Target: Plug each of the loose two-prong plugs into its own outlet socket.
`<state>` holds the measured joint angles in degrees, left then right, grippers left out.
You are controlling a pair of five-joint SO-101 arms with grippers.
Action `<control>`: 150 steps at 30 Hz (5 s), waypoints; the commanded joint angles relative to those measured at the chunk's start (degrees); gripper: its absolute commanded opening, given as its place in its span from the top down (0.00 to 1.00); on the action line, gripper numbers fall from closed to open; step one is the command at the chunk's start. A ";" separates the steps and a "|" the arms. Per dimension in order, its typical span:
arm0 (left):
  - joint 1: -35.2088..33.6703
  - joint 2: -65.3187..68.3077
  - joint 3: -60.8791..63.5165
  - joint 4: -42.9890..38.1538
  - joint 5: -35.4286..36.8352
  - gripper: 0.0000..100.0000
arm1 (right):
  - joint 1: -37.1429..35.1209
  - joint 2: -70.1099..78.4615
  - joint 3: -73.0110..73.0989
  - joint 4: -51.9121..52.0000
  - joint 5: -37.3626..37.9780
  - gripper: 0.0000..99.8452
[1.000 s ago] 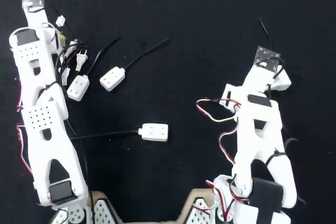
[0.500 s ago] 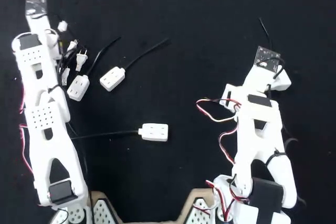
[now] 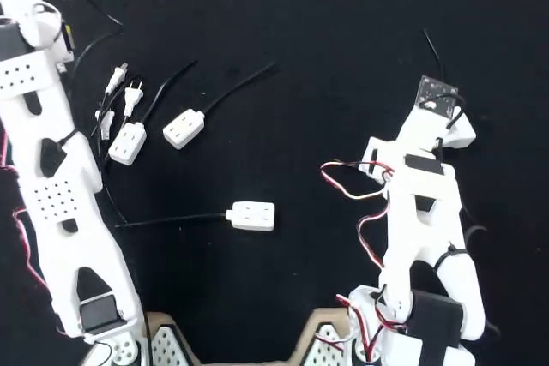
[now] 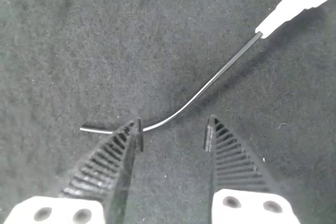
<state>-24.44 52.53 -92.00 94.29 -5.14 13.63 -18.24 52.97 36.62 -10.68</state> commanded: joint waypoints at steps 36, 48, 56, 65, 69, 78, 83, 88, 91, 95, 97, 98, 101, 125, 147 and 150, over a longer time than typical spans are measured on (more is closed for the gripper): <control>52.35 -87.65 134.64 -50.11 -4.84 0.97 | -0.79 -2.07 -1.54 -2.20 -0.44 0.82; 56.75 -87.65 142.81 -58.20 8.09 0.97 | -0.79 -2.15 -1.27 -3.08 -0.44 0.82; 60.00 -88.26 140.97 -58.11 12.57 0.77 | -0.79 -2.15 -1.27 -3.16 -0.44 0.82; 40.57 -94.95 131.56 -44.57 11.96 0.80 | -0.79 -2.15 -1.19 -2.90 -0.44 0.82; 29.05 -96.35 137.10 -44.48 8.18 0.80 | -1.76 -2.59 -1.71 0.62 -0.53 0.82; 26.42 -96.62 160.84 -70.59 8.44 0.80 | -20.92 -2.33 -2.86 9.85 -0.53 0.82; 27.38 -97.05 163.74 -74.11 8.44 0.80 | -28.66 -0.92 -1.98 9.93 -3.60 0.82; 27.12 -97.05 163.74 -74.11 8.44 0.80 | -31.74 0.22 -1.80 10.02 -16.26 0.82; 26.86 -97.05 163.74 -74.11 8.44 0.80 | -31.74 1.54 -1.80 10.02 -17.14 0.82; 26.77 -97.05 163.74 -74.11 8.44 0.80 | -31.65 3.38 -2.24 10.02 -17.32 0.82; 26.77 -97.05 163.82 -74.11 8.44 0.80 | -31.74 3.65 -2.24 10.73 -17.05 0.82; 26.77 -97.05 163.82 -74.11 8.44 0.80 | -31.74 3.82 -2.33 11.87 -17.05 0.82; 26.77 -97.05 163.74 -74.46 8.26 0.80 | -32.79 4.00 -2.33 14.59 -16.97 0.81; 26.77 -97.14 163.91 -74.20 8.09 0.80 | -22.95 3.65 -5.85 12.13 6.95 0.99; 26.68 -97.14 164.00 -74.20 8.00 0.80 | -29.89 4.18 -5.14 8.79 16.18 0.62; 26.68 -97.14 163.91 -74.20 8.00 0.80 | -29.89 4.09 -3.91 8.79 15.30 0.63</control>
<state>2.37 -43.12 72.31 20.70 3.30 -15.30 -13.85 48.48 46.46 6.55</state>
